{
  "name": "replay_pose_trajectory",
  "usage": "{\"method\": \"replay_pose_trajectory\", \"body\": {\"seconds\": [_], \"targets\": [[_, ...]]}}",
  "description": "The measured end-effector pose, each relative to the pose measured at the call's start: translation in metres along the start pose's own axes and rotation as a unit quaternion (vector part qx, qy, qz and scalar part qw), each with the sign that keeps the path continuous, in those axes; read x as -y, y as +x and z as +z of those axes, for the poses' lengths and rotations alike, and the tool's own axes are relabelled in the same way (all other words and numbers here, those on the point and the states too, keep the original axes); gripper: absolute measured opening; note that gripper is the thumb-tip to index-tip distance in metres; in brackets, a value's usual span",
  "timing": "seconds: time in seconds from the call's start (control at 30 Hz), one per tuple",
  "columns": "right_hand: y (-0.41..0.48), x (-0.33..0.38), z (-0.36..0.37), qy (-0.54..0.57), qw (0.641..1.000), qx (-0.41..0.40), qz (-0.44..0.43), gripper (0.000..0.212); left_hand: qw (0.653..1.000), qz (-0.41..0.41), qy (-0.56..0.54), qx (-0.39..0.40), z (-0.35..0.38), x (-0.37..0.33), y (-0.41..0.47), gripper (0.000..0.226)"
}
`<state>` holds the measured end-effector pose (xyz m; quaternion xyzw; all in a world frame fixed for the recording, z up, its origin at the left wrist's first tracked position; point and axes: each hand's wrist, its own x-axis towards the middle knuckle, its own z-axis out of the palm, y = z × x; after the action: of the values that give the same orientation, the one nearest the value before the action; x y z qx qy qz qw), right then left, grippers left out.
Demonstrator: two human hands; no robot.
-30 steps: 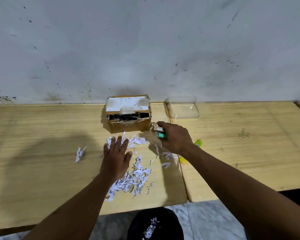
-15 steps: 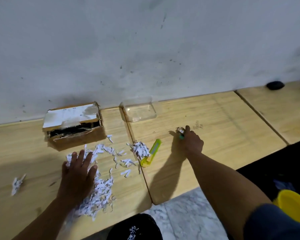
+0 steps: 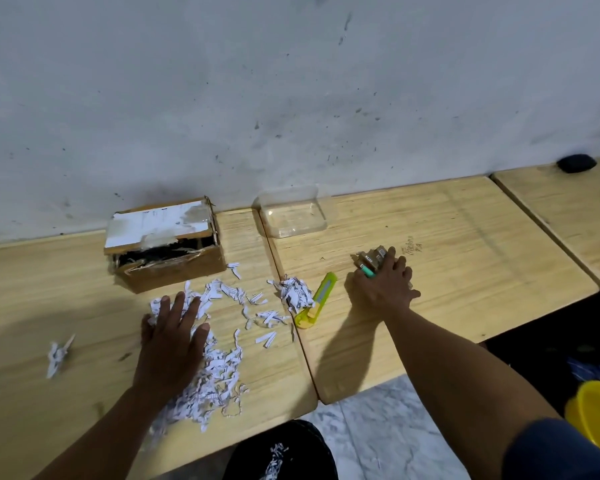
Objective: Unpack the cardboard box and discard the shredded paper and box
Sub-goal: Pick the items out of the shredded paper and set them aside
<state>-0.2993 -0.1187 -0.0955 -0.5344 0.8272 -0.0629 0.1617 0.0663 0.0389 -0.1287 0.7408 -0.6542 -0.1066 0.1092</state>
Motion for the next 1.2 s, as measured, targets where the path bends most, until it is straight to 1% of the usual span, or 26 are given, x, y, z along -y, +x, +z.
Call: {"method": "replay_pose_trajectory", "body": {"seconds": [0.13, 0.23, 0.33, 0.37, 0.4, 0.47, 0.5, 0.53, 0.6, 0.7, 0.77, 0.83, 0.93, 1.0, 1.07, 1.13, 1.2], "targets": [[-0.004, 0.002, 0.0, -0.008, 1.0, -0.005, 0.002, 0.095, 1.0, 0.0, -0.003, 0.005, -0.002, 0.0, 0.001, 0.062], [-0.006, 0.004, -0.002, -0.021, 1.0, 0.006, 0.0, 0.095, 1.0, 0.004, -0.011, 0.003, -0.003, 0.0, -0.001, 0.064], [-0.009, 0.009, -0.009, -0.058, 0.998, 0.009, 0.002, 0.094, 1.0, 0.01, -0.024, 0.002, -0.004, 0.002, -0.002, 0.065], [-0.011, 0.01, -0.011, -0.072, 0.997, -0.012, -0.02, 0.09, 1.0, 0.008, -0.03, 0.002, -0.005, 0.002, -0.001, 0.065], [-0.014, 0.012, -0.014, -0.075, 0.994, -0.045, -0.06, 0.082, 0.999, 0.005, -0.035, 0.001, -0.007, 0.002, -0.001, 0.065], [-0.022, 0.018, -0.017, -0.037, 0.98, -0.1, -0.17, 0.059, 0.999, 0.0, -0.045, -0.008, -0.01, 0.002, 0.0, 0.065], [-0.027, 0.022, -0.017, -0.005, 0.973, -0.096, -0.21, 0.047, 0.999, -0.003, -0.052, -0.013, -0.013, 0.002, 0.0, 0.064], [-0.034, 0.028, -0.017, 0.022, 0.97, -0.074, -0.231, 0.037, 0.998, -0.006, -0.059, -0.018, -0.016, 0.002, 0.0, 0.064], [-0.045, 0.04, -0.014, 0.046, 0.976, -0.015, -0.213, 0.029, 0.997, -0.009, -0.067, -0.026, -0.022, 0.002, -0.001, 0.063], [-0.055, 0.054, -0.007, 0.061, 0.987, 0.055, -0.136, 0.034, 0.997, -0.013, -0.068, -0.047, -0.029, 0.007, -0.002, 0.061], [-0.057, 0.059, -0.003, 0.068, 0.987, 0.074, -0.124, 0.042, 0.996, -0.021, -0.061, -0.056, -0.03, 0.014, -0.004, 0.061], [-0.056, 0.062, -0.001, 0.067, 0.987, 0.071, -0.128, 0.042, 0.997, -0.019, -0.046, -0.056, -0.03, 0.022, -0.006, 0.061], [-0.053, 0.064, -0.006, 0.049, 0.987, 0.061, -0.141, 0.036, 0.998, -0.015, -0.026, -0.055, -0.029, 0.031, -0.01, 0.06], [-0.048, 0.059, -0.012, -0.017, 0.985, 0.035, -0.168, 0.034, 0.998, -0.016, -0.034, -0.06, -0.029, 0.034, -0.013, 0.059], [-0.044, 0.055, -0.014, -0.09, 0.975, 0.021, -0.202, 0.036, 0.996, -0.011, -0.029, -0.079, -0.031, 0.04, -0.016, 0.057], [-0.04, 0.052, -0.011, -0.13, 0.967, 0.023, -0.217, 0.037, 0.994, -0.016, -0.016, -0.11, -0.036, 0.049, -0.017, 0.054], [-0.04, 0.053, -0.008, -0.153, 0.96, 0.014, -0.232, 0.037, 0.989, -0.046, -0.023, -0.136, -0.043, 0.062, -0.017, 0.051]]}}
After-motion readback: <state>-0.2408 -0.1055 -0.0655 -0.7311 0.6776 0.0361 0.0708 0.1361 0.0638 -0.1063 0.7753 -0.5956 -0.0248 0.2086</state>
